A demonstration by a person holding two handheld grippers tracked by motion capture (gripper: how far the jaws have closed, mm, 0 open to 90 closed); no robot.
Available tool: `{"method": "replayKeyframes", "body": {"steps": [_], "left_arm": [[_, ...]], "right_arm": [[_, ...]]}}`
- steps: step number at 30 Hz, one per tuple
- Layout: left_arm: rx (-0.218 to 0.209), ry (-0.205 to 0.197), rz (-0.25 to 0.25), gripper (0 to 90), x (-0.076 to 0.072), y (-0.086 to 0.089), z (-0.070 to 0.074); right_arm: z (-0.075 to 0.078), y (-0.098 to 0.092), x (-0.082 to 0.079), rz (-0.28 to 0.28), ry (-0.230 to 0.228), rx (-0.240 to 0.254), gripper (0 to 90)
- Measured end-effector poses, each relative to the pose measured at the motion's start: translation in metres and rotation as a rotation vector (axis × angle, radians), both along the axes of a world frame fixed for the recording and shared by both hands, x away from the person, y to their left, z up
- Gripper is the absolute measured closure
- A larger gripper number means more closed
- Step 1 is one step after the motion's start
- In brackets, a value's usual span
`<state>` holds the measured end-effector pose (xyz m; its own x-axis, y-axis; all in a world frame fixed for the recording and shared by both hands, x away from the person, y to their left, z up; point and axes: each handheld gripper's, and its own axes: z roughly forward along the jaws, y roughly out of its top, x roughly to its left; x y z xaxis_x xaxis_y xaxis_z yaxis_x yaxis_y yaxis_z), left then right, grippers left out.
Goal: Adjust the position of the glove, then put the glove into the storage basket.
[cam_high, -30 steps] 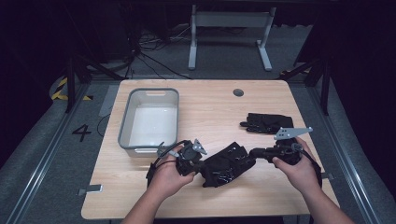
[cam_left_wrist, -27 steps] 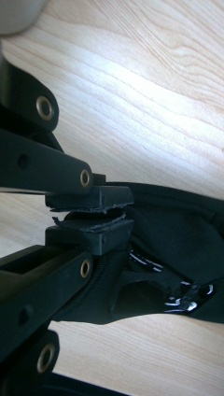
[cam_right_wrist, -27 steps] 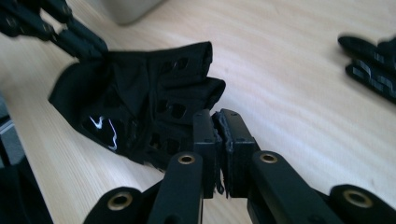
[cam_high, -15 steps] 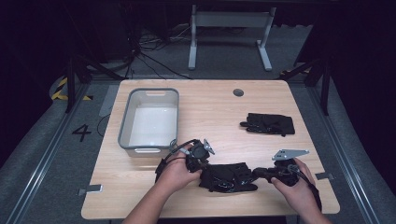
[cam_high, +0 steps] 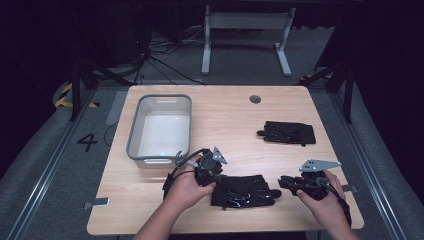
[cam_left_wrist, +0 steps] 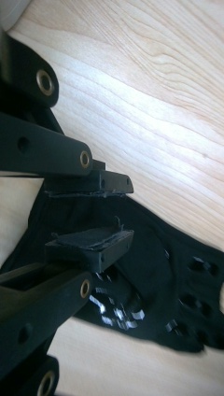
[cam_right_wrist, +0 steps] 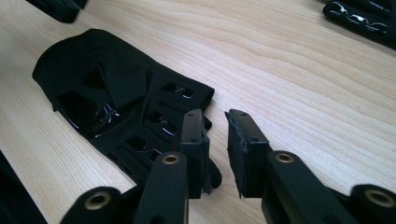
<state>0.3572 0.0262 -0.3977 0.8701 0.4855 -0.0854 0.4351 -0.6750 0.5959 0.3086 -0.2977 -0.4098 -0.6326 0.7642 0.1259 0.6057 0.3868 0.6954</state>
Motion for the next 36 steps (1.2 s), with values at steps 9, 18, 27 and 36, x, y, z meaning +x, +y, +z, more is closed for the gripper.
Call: {"method": "replayKeyframes", "body": {"steps": [9,18,27,36], "left_arm": [[-0.05,0.018,0.012,72.3,-0.005,0.007,0.011],[-0.075,0.013,0.028,70.6,-0.004,0.013,0.017],[-0.079,0.01,0.03,69.3,-0.002,0.016,0.019],[-0.086,0.018,0.04,65.8,-0.003,0.016,0.02]], "right_arm": [[-0.019,0.009,0.006,0.07,0.091,-0.079,82.6],[-0.031,0.008,0.007,0.069,0.146,-0.107,83.5],[-0.024,0.011,-0.002,0.075,0.16,-0.101,81.9],[-0.009,-0.005,0.0,0.029,0.106,-0.059,80.1]]}}
